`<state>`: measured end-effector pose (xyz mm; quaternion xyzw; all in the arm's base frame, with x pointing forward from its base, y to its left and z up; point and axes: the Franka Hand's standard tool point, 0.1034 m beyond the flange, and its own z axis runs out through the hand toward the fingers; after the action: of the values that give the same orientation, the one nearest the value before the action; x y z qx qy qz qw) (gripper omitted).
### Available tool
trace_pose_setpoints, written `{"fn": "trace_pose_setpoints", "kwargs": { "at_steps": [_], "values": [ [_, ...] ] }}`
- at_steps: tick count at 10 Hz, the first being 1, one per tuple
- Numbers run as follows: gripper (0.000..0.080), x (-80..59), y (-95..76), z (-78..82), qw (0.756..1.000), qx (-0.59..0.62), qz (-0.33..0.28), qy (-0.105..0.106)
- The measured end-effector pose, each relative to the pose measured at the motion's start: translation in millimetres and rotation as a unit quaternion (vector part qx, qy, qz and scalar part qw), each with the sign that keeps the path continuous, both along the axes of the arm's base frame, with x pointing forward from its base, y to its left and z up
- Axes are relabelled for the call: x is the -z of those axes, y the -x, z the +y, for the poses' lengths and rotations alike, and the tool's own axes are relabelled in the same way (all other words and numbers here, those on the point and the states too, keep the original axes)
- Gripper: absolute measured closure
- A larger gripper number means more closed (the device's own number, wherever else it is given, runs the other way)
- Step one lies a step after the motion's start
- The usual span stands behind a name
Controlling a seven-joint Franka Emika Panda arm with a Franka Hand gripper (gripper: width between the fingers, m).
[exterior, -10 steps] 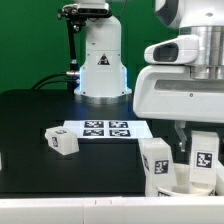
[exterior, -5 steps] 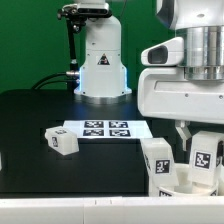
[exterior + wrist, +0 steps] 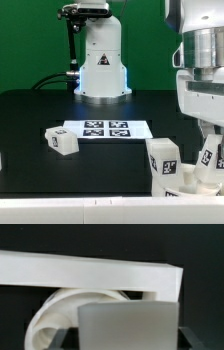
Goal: Assemble stool
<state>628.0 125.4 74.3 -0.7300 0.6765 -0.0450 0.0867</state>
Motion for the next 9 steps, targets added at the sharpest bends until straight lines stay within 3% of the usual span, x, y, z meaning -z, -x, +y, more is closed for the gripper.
{"fn": "trace_pose_setpoints", "kwargs": {
  "at_steps": [2,3,4,6,9],
  "values": [
    [0.0465,0.0,0.0,0.7,0.999,0.049,0.003,-0.011],
    [0.0465,-0.7,-1.2,1.6,0.993,0.117,0.002,-0.03],
    [0.0465,-1.4,-4.9,3.3,0.964,0.257,-0.011,-0.069],
    [0.0465,0.0,-6.1,9.0,0.938,0.333,-0.021,-0.098],
    [0.0465,0.8,-6.2,11.0,0.95,0.297,-0.035,-0.087]
  ]
}}
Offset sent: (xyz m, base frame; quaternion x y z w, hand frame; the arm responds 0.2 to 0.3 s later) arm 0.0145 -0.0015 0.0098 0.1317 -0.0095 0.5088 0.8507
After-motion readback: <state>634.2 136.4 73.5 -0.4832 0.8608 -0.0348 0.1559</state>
